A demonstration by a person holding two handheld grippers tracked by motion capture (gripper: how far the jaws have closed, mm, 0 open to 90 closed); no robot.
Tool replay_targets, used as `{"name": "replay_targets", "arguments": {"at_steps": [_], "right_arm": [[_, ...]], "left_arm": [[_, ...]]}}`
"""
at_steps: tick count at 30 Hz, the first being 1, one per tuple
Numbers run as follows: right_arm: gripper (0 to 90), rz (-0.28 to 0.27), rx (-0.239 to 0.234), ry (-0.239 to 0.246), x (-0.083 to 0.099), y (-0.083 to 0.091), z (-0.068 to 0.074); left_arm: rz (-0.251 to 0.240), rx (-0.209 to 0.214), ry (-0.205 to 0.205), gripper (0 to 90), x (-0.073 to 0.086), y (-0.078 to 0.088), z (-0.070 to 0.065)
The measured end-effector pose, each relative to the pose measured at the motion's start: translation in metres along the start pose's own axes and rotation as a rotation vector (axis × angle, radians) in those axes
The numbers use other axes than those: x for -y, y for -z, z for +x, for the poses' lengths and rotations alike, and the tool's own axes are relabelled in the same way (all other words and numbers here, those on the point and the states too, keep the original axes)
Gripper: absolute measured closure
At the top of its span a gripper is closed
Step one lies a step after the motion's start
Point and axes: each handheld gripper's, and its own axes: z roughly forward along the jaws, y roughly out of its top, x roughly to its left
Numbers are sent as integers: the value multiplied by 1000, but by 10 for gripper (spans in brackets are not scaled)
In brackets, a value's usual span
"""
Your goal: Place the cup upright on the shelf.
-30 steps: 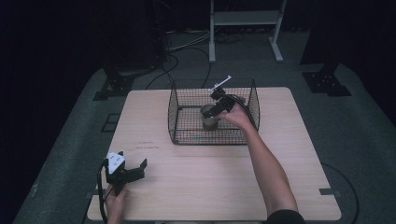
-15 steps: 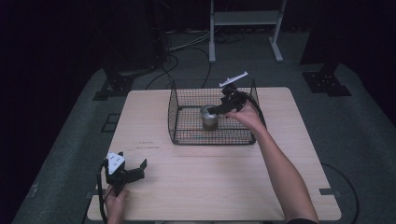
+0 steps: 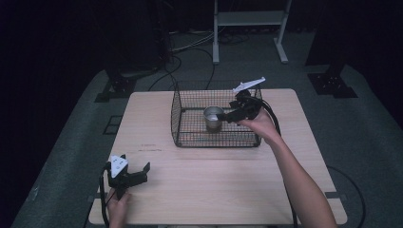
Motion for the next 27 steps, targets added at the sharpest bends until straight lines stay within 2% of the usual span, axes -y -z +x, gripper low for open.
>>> {"name": "replay_targets", "arguments": {"at_steps": [5, 10, 21, 27], "right_arm": [[131, -8, 10, 18, 9, 13, 6], [131, -39, 7, 20, 15, 24, 9], [131, -29, 12, 49, 32, 44, 15], [131, -44, 3, 56, 45, 56, 19]], "left_arm": [[-2, -3, 0, 0, 0, 0, 0], [-2, -3, 3, 0, 0, 0, 0], [-1, -4, -2, 0, 0, 0, 0], [-2, -4, 0, 0, 0, -1, 0]]}}
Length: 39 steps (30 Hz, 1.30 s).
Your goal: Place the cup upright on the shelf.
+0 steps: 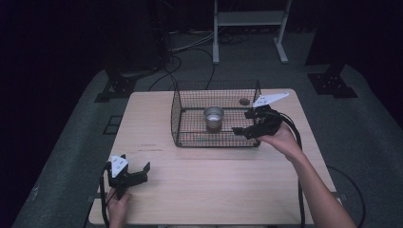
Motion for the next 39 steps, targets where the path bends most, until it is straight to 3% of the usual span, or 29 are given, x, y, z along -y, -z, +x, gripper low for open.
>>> {"name": "replay_targets", "arguments": {"at_steps": [39], "right_arm": [[133, -21, 36, -53, 78, 42, 1]], "left_arm": [[12, -4, -11, 0, 0, 0, -1]]}}
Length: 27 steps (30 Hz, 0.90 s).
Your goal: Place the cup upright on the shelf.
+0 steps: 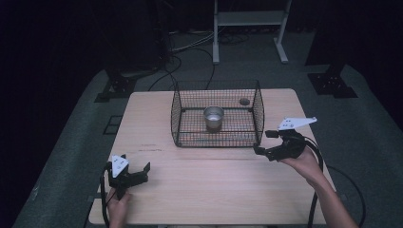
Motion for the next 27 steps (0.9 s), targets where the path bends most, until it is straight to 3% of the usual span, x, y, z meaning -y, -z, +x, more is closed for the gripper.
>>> {"name": "replay_targets", "arguments": {"at_steps": [20, 27], "right_arm": [[133, 22, 16, -14, 34, 6, 0], [132, -5, 12, -1, 41, 8, 11]], "left_arm": [[-5, 0, 1, 0, 0, 0, 0], [-3, -6, 6, 0, 0, 0, 0]]}}
